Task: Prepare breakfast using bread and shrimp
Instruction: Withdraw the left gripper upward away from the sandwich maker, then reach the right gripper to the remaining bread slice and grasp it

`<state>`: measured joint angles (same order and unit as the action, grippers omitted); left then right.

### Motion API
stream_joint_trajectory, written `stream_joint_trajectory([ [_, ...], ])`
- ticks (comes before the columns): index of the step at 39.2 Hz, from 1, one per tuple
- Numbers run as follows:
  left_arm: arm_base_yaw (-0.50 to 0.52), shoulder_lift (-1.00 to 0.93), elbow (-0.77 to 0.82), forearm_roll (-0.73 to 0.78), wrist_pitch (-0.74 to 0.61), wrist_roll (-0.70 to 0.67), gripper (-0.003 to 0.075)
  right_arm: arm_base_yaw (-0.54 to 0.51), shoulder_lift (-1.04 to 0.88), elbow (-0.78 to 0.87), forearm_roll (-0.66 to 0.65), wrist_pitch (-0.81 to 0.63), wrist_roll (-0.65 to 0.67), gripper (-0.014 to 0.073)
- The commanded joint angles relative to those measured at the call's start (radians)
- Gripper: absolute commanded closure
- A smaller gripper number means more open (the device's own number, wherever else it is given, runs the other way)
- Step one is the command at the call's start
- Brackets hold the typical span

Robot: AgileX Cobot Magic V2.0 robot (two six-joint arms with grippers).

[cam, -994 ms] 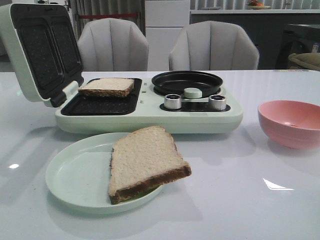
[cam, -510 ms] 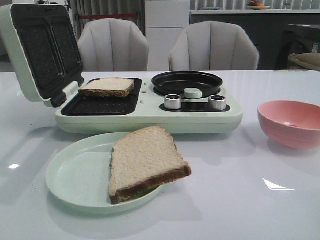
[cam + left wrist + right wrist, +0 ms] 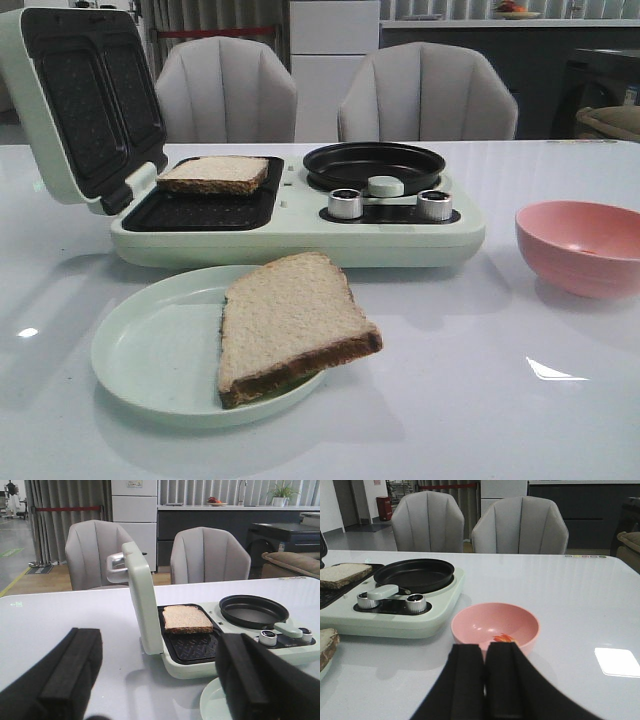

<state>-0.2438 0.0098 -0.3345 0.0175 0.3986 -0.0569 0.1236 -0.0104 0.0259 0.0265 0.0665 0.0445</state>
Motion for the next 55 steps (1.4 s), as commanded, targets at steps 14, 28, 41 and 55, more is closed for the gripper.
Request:
stream_joint_trajectory([
  [14,-0.007,0.011,-0.024,-0.010,-0.069,-0.011,0.0188,-0.005,0.046,-0.116,0.005,-0.298,-0.003,0.0436],
  [28,-0.007,0.011,-0.024,-0.010,-0.069,-0.011,0.0188,-0.005,0.330,-0.344,0.006,0.092,-0.003,0.0436],
  [41,-0.007,0.011,-0.024,-0.010,-0.069,-0.011,0.0188,0.004,0.492,-0.391,0.068,0.136,-0.002,0.0270],
  [55,-0.007,0.011,-0.024,-0.010,-0.069,-0.011,0.0188,0.071,0.894,-0.640,0.299,0.329,-0.003,0.0106],
])
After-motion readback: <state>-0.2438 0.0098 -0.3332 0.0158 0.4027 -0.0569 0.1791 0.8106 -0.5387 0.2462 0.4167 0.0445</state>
